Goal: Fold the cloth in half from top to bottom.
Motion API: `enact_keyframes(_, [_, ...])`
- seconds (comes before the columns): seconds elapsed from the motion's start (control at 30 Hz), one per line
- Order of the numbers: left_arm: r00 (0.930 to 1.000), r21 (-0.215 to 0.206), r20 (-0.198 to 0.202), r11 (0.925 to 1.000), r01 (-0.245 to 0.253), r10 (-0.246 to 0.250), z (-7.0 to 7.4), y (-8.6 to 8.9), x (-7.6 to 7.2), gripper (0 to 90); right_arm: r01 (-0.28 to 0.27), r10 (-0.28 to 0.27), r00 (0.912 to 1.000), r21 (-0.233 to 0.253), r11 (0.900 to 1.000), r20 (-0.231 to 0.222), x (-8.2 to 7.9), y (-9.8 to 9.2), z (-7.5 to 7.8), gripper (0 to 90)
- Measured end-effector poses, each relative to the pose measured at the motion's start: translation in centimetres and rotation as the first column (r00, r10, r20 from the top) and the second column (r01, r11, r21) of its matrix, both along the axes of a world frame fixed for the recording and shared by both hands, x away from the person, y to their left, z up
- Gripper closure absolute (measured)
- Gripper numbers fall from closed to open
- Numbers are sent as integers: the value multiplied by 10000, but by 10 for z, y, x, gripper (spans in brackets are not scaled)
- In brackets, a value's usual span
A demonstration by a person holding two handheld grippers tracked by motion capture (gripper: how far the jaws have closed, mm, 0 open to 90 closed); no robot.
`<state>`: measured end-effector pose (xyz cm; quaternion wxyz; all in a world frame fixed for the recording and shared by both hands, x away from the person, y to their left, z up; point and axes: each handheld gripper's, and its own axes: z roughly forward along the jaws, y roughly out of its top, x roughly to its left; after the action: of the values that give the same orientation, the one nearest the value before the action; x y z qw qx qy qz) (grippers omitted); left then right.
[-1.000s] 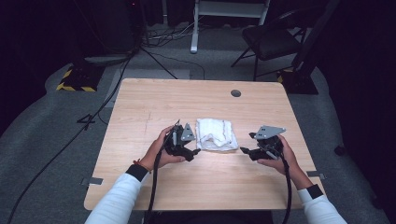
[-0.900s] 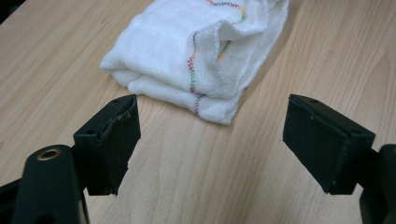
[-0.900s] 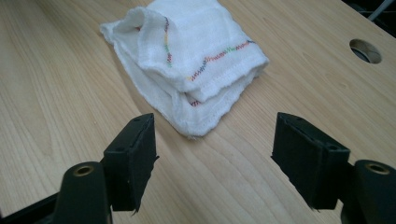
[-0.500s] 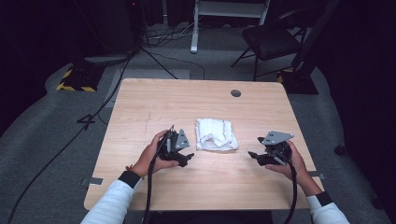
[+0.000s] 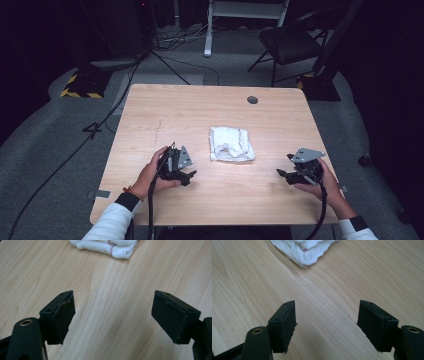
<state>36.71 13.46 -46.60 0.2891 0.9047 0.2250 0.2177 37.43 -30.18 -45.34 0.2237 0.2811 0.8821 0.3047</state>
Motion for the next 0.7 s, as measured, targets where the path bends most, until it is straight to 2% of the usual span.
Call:
enact_keyframes(0.1, [9999, 222, 152, 9997, -46, 42, -2, 3, -5, 194, 198, -198, 9998, 18, 9998, -60, -4, -9, -3, 318])
enact_keyframes(0.3, [9997, 439, 108, 9988, -217, 213, -8, 13, -14, 194, 483, -481, 9985, 83, 9988, -262, -11, -26, -11, 327])
enact_keyframes(0.53, [9974, 169, -62, 9973, -712, 713, -16, 31, -22, 196, 873, -864, 9956, 234, 9959, -366, -19, -46, -18, 321])
enact_keyframes(0.7, [9971, 16, -251, 9974, -717, 717, -18, 46, -27, 186, 1100, -1074, 9925, 443, 9929, -578, -24, -60, -24, 316])
